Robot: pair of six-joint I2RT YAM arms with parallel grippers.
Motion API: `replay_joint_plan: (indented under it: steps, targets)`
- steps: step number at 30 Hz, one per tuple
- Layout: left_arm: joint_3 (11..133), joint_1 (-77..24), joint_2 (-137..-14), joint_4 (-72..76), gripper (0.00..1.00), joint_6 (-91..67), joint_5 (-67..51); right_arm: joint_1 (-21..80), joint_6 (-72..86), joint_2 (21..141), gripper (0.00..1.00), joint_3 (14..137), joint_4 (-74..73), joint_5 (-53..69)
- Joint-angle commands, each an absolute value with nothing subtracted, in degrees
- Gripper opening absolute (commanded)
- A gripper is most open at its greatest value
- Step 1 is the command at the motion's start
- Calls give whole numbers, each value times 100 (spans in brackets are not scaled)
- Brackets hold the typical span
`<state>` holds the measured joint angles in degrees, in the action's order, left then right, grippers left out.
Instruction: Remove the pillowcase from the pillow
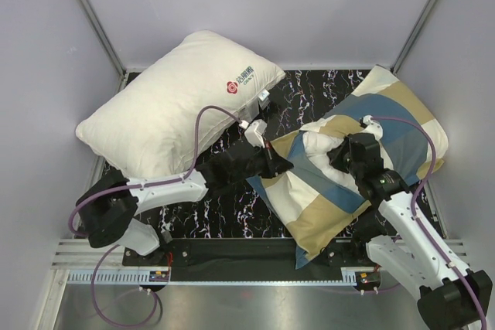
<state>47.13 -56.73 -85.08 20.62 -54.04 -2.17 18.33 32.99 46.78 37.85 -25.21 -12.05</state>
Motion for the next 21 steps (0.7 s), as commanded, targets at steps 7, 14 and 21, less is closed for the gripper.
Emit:
replay_joint_plan:
  steps: [7, 14, 21]
  targets:
    - [4131, -5327, -8182, 1907, 0, -5256, 176, 1670, 3094, 4579, 0, 3832, -3304, -2118]
    - [3779, -4993, -8349, 2083, 0, -5335, 141, 1670, 3085, 4202, 0, 4069, -3700, -2329]
    - [3429, -4738, -8490, 2329, 0, -5431, 70, 1679, 3094, 4017, 0, 4324, -3920, -2434]
